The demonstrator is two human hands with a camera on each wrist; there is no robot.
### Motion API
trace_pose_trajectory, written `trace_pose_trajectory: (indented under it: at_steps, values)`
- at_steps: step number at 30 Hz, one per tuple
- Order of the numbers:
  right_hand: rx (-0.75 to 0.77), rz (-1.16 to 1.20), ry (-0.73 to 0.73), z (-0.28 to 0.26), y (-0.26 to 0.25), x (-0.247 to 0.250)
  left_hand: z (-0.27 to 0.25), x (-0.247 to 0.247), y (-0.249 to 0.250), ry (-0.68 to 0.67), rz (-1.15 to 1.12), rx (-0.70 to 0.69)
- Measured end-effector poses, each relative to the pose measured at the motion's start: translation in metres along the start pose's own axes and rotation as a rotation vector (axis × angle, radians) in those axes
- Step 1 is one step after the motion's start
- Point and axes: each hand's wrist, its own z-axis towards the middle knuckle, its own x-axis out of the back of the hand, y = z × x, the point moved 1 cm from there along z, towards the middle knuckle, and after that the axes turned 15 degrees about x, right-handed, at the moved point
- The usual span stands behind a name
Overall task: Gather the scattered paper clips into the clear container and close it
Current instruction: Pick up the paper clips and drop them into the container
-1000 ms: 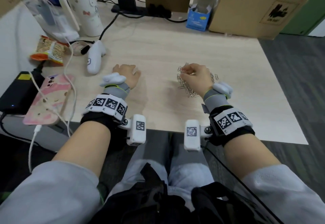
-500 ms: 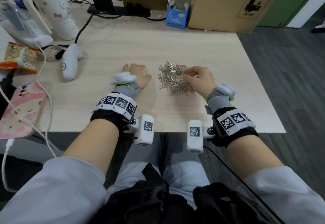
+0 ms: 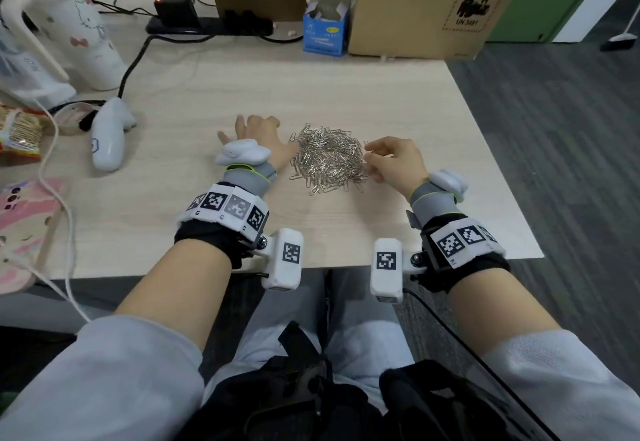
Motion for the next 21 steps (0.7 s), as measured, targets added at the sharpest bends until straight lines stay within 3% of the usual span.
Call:
trace_pose_trajectory:
  at_steps: [3, 6, 8, 11, 21]
  values:
    - [-0.005, 0.005, 0.016, 0.0, 0.004, 0.004, -0.011, 0.003, 0.018, 0.022, -0.086, -0.145]
    - [-0.019, -0.004, 0.037, -0.001, 0.01, 0.01, -0.022, -0.003, 0.038, -0.135, -0.054, -0.315]
    - [-0.037, 0.01, 0.053, -0.002, 0.016, 0.013, -0.028, -0.009, 0.046, -0.205, 0.052, -0.356]
    - [-0.063, 0.054, 0.057, -0.003, 0.021, 0.015, -0.031, -0.02, 0.05, -0.233, 0.129, -0.371]
    - [-0.125, 0.277, 0.08, -0.001, 0.021, 0.012, -0.017, -0.031, 0.051, -0.129, -0.034, -0.346]
